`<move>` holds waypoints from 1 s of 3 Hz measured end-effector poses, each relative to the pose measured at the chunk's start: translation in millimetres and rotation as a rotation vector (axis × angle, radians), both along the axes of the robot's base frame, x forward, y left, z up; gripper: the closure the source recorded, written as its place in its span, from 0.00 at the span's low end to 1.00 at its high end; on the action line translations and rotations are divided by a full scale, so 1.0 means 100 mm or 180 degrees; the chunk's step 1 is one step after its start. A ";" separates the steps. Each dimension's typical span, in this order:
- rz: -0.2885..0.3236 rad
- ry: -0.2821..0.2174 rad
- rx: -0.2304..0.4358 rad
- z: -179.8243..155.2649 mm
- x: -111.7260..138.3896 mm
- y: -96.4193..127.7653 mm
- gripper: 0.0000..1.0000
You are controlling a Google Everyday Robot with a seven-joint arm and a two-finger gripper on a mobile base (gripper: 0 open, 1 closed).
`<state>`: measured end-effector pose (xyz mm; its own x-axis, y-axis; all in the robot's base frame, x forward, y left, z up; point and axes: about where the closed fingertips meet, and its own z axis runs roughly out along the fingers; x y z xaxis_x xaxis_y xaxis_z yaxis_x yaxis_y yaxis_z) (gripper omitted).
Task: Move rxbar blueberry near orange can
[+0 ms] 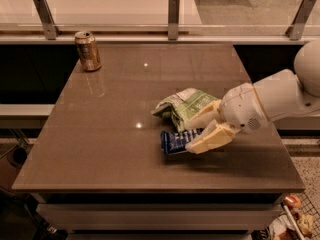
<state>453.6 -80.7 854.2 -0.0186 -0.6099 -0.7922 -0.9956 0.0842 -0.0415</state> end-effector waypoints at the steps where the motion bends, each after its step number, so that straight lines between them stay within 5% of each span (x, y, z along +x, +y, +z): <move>1: -0.0002 -0.0067 -0.0172 0.32 0.08 -0.02 1.00; 3: 0.0102 -0.0184 -0.0280 0.74 0.21 0.00 1.00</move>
Offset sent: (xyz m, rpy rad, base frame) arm 0.0251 -0.0054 0.0812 -0.0979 -0.0608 0.0264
